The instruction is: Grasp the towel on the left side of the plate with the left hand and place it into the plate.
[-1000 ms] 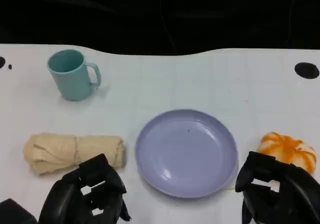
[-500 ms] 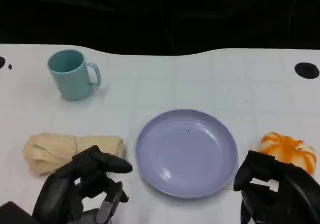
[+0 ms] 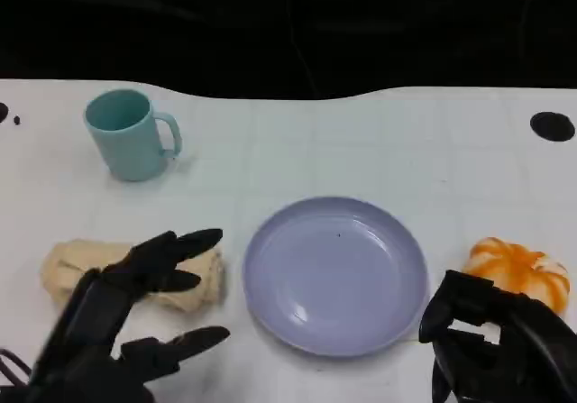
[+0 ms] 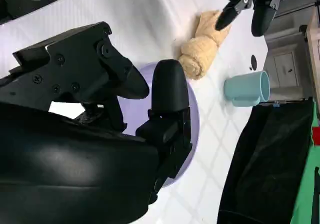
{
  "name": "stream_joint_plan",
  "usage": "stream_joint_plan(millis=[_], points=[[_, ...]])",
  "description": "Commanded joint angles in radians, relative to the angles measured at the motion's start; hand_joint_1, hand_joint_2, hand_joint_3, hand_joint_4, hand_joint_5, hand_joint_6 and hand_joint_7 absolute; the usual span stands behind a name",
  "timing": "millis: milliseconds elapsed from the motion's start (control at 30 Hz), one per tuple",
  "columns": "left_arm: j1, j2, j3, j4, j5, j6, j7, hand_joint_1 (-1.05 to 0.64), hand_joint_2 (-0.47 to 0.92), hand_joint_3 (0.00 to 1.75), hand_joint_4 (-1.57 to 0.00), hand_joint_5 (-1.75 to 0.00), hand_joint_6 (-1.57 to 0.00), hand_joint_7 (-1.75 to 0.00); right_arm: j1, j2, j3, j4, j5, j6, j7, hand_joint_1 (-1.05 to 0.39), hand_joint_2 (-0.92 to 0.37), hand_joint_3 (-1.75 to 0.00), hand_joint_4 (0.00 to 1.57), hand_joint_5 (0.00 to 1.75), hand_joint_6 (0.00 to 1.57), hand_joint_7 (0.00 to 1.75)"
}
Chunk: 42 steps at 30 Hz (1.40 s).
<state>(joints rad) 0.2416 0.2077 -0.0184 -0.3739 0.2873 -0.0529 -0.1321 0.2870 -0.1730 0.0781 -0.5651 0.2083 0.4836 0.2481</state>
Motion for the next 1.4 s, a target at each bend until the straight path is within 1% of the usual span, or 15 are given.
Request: stream_joint_plan(millis=[33,67,167,267,333,533,667,900,1133,1267,1333,1400], points=[[-0.048,0.094,0.003,-0.042,0.179,0.049,-0.001,-0.49,0.90,0.01,-0.37,-0.50,-0.49,-0.02,-0.007,-0.011,-0.007,0.002,0.003,0.003,0.000,-0.10,-0.66,-1.13,0.71,1.75,0.52,1.63],[-0.064,0.121,-0.002,-0.050,0.236,0.071,-0.014,-0.50,0.89,0.00,-0.37,-0.42,-0.48,-0.01,-0.006,-0.012,-0.007,0.000,0.001,0.003,-0.001,-0.10,-0.67,-1.12,0.70,1.75,0.51,1.63],[-0.111,0.188,-0.029,-0.057,0.386,0.121,-0.053,-0.56,0.90,0.00,-0.40,-0.27,-0.43,0.00,-0.005,-0.016,-0.009,-0.003,-0.003,0.002,-0.002,-0.10,-0.67,-1.11,0.70,1.75,0.51,1.63],[-0.164,0.231,-0.074,-0.046,0.534,0.167,-0.089,-0.59,0.91,0.00,-0.41,-0.22,-0.40,0.00,-0.004,-0.013,-0.014,0.000,-0.001,-0.001,-0.002,-0.09,-0.69,-1.10,0.69,1.75,0.50,1.63],[-0.196,0.239,-0.100,-0.026,0.594,0.190,-0.109,-0.59,0.90,0.00,-0.43,-0.21,-0.40,0.00,-0.005,-0.012,-0.015,-0.001,-0.001,0.005,-0.005,-0.09,-0.69,-1.09,0.68,1.75,0.50,1.63],[-0.296,0.237,-0.169,0.078,0.691,0.252,-0.173,-0.54,0.84,0.00,-0.42,-0.16,-0.39,0.00,-0.001,-0.014,-0.011,-0.002,-0.004,-0.006,-0.005,-0.10,-0.69,-1.07,0.68,1.75,0.50,1.63],[-0.363,0.232,-0.214,0.155,0.721,0.298,-0.234,-0.53,0.85,0.01,-0.41,-0.12,-0.36,0.00,-0.001,-0.011,-0.011,-0.005,-0.003,0.000,-0.009,-0.11,-0.69,-1.07,0.68,1.75,0.50,1.63],[-0.473,0.243,-0.307,0.340,0.752,0.303,-0.271,-0.55,0.84,0.00,-0.43,-0.08,-0.35,0.00,0.002,-0.010,-0.014,-0.007,0.006,0.004,-0.007,-0.11,-0.68,-1.08,0.70,1.75,0.50,1.63],[-0.550,0.222,-0.368,0.517,0.727,0.298,-0.251,-0.55,0.84,0.00,-0.46,-0.05,-0.38,-0.01,0.006,-0.014,-0.014,-0.013,0.002,0.002,-0.007,-0.12,-0.68,-1.08,0.70,1.75,0.51,1.63],[-0.589,0.198,-0.394,0.638,0.705,0.294,-0.213,-0.49,0.83,0.00,-0.48,-0.04,-0.40,-0.01,0.006,-0.013,-0.014,-0.014,0.003,0.003,-0.007,-0.13,-0.68,-1.08,0.70,1.75,0.51,1.63],[-0.602,0.189,-0.403,0.691,0.698,0.287,-0.181,-0.43,0.84,0.01,-0.53,-0.05,-0.42,-0.01,0.006,-0.012,-0.014,-0.017,0.005,0.008,-0.008,-0.13,-0.68,-1.08,0.71,1.75,0.51,1.63],[-0.617,0.180,-0.409,0.764,0.677,0.264,-0.135,-0.36,0.88,0.02,-0.64,-0.09,-0.45,-0.02,0.006,-0.012,-0.014,-0.018,0.004,0.007,-0.009,-0.12,-0.68,-1.08,0.71,1.75,0.51,1.63]])
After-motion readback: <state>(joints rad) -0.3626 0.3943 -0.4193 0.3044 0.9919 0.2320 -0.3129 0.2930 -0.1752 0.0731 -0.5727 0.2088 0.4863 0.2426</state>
